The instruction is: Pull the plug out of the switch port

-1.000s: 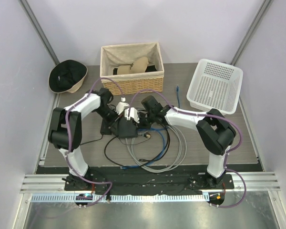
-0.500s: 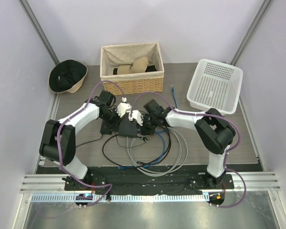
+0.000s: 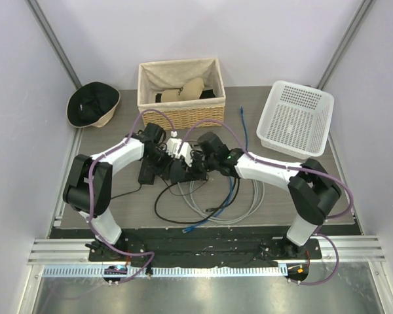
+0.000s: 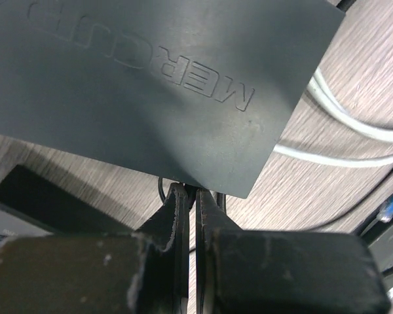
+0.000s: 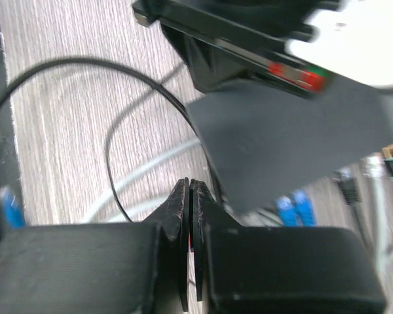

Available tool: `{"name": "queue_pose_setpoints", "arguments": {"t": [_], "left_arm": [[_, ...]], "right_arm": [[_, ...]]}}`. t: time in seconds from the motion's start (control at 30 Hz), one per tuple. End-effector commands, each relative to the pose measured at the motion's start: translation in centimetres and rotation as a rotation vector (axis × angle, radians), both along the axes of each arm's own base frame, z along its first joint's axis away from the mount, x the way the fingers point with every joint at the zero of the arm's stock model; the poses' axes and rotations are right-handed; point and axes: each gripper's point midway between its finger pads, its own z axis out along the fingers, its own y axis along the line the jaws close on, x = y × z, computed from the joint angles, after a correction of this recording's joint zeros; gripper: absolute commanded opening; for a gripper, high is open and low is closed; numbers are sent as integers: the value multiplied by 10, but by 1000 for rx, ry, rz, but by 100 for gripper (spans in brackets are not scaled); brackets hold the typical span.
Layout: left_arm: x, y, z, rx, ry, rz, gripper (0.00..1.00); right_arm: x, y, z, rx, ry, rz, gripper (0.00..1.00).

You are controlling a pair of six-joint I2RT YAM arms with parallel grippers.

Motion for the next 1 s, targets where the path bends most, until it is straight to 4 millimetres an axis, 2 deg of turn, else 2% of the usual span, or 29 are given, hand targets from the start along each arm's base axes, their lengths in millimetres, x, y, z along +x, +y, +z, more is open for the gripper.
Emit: {"name": "queue_pose_setpoints", "arguments": {"t": [0.0,0.07,0.13,0.23,0.3,0.37,0.47,0.53,0.73,0.83,0.97], "left_arm": [[15,-3,-7,-7,-45,70,0],[14,-3,-7,-11,-51,71,0],[10,-3,-8,-16,-40,73,0],[5,-2,-8,-16,-27,74,0],[3,-1,-8,-16,-24,74,0],[-3,-3,-10,-30,-3,66,0],[-13,-10,-10,-68,61,44,0],[-14,-12,-9,-77,79,49,0],[-25,-21,-7,-124,158,21,0],[-34,-25,-6,-149,232,3,0],[-33,-26,-5,-146,251,18,0]], "right_arm": [[20,15,-18,-33,-85,-45,1],[33,22,-19,-25,-89,-95,1],[43,23,-36,-60,-78,-140,1],[48,32,-37,-26,-66,-159,1],[46,36,-30,7,-50,-160,1],[43,41,-14,45,-49,-150,2],[44,39,11,92,-71,-171,1],[47,35,17,103,-96,-197,1],[67,24,0,65,-221,-261,1],[69,23,-17,13,-248,-242,1],[62,17,-40,-72,-298,-159,1]]}}
